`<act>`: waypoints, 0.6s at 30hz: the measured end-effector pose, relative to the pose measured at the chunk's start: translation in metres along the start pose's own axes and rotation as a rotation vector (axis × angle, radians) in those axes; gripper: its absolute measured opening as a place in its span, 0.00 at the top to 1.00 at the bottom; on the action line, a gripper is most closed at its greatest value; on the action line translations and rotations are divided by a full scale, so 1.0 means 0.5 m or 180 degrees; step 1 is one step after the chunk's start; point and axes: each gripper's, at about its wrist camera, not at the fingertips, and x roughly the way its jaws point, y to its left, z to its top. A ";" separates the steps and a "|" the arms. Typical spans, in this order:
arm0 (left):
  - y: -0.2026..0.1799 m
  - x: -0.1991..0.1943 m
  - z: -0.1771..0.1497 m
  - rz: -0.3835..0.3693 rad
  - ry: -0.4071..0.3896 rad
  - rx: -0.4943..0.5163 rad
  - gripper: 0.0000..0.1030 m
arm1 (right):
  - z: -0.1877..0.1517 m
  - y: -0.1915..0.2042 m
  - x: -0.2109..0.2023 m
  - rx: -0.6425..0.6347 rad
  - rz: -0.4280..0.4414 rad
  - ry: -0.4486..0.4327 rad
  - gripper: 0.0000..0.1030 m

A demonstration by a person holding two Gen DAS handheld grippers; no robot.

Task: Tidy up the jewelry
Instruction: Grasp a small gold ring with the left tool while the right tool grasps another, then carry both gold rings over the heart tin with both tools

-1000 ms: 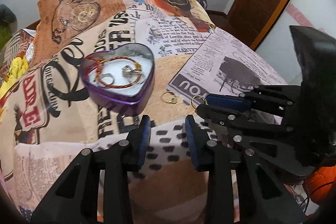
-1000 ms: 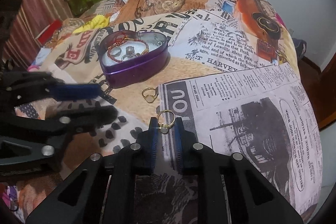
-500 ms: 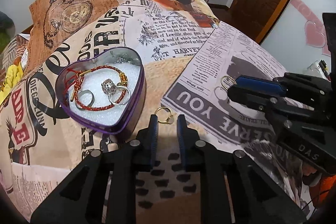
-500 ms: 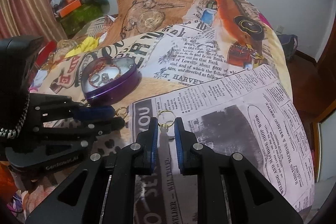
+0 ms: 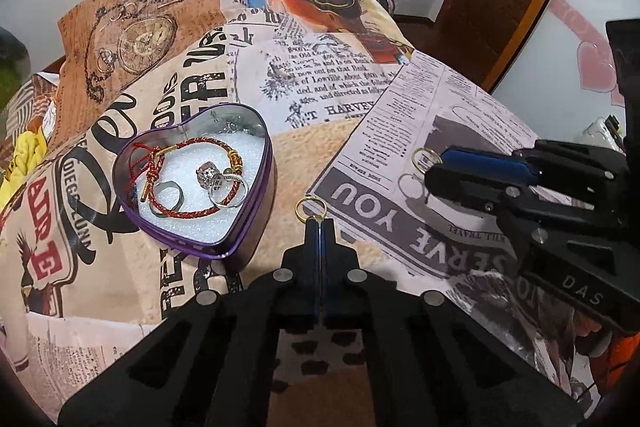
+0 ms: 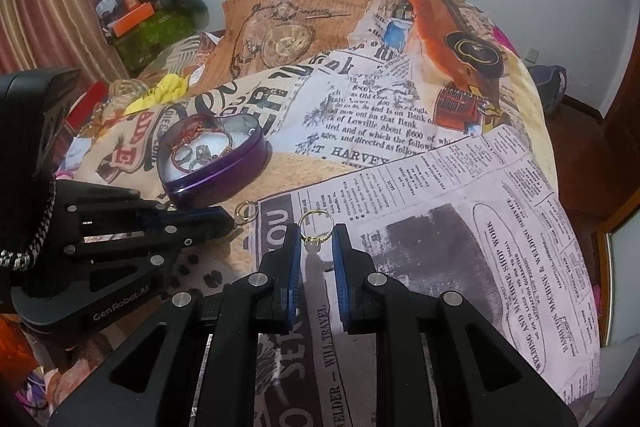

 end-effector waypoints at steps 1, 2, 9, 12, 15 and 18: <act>-0.004 -0.002 0.000 0.0014 0.0021 0.0035 1.00 | 0.000 0.002 -0.004 -0.0009 -0.0008 -0.0010 0.86; -0.005 -0.003 0.001 0.0052 0.0009 0.0028 1.00 | 0.000 0.003 -0.005 -0.0012 -0.0012 -0.0013 0.86; 0.001 0.022 0.024 -0.0002 0.0099 -0.0051 0.79 | -0.002 0.002 -0.009 0.0021 -0.0007 0.0000 0.86; 0.003 0.045 0.030 0.0026 0.0186 -0.0065 0.79 | -0.001 -0.003 -0.012 0.0024 -0.0013 -0.0007 0.86; 0.006 0.052 0.032 0.0034 0.0173 -0.0083 0.84 | 0.001 -0.009 -0.014 0.0033 -0.0020 -0.0016 0.86; 0.004 0.051 0.030 0.0074 0.0141 -0.0059 0.84 | 0.002 -0.013 -0.014 0.0042 -0.0028 -0.0016 0.86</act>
